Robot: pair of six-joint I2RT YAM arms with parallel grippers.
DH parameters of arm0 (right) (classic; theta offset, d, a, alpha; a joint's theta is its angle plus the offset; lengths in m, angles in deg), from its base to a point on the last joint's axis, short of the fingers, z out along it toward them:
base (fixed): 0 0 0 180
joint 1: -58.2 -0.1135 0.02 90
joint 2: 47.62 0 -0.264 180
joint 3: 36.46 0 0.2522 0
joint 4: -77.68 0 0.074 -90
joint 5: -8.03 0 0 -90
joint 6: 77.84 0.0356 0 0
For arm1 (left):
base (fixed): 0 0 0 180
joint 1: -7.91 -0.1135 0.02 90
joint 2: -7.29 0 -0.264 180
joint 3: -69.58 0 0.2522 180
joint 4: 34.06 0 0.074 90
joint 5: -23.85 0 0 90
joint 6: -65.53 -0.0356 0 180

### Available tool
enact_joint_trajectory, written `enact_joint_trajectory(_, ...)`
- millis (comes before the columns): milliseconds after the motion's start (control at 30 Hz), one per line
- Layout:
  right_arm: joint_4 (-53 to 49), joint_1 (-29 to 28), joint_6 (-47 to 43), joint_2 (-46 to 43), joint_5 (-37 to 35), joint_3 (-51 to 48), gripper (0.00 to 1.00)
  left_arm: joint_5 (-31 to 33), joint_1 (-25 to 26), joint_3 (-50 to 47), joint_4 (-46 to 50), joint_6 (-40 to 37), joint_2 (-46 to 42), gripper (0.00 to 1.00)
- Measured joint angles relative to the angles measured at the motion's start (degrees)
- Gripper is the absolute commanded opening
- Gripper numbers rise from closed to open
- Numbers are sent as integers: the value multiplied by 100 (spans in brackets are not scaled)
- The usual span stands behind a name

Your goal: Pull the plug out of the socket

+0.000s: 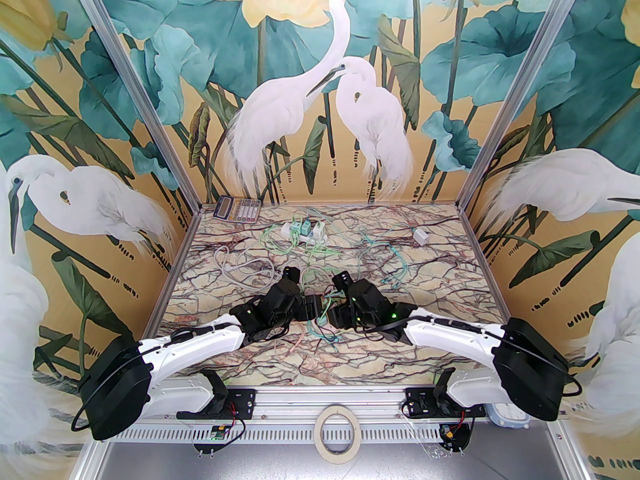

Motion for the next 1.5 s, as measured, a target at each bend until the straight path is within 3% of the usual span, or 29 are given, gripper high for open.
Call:
enact_joint_trajectory(167, -153, -52, 251, -776, -396, -120, 48, -15, 0, -42, -20, 0, 0, 72)
enact_joint_trajectory(267, -181, -133, 354, -1119, -498, -157, 42, -15, 0, -101, -31, 0, -2, 72)
enact_joint_trajectory(400, -168, -225, 527, -1115, -496, -260, 33, -20, 0, -144, -59, 2, -2, 71)
enact_joint_trajectory(533, -72, -321, 656, -920, -420, -455, 31, -87, 0, -168, -116, 39, -2, 67)
enact_joint_trajectory(800, 337, -385, 802, -448, -146, -592, 34, -162, 0, -192, -131, 44, -50, 68)
enact_joint_trajectory(1000, 487, -385, 798, -144, -238, -592, 38, -144, 0, -201, 33, 83, -603, 68)
enact_joint_trajectory(1100, 566, -385, 776, -61, -308, -592, 38, -140, 0, -221, 39, 79, -734, 57)
enact_joint_trajectory(1200, 632, -385, 754, -17, -350, -592, 38, -116, 0, -223, 118, 107, -603, 53)
enact_joint_trajectory(1500, 743, -382, 728, 4, -433, -592, 38, -243, -52, -208, -22, 184, 81, 52)
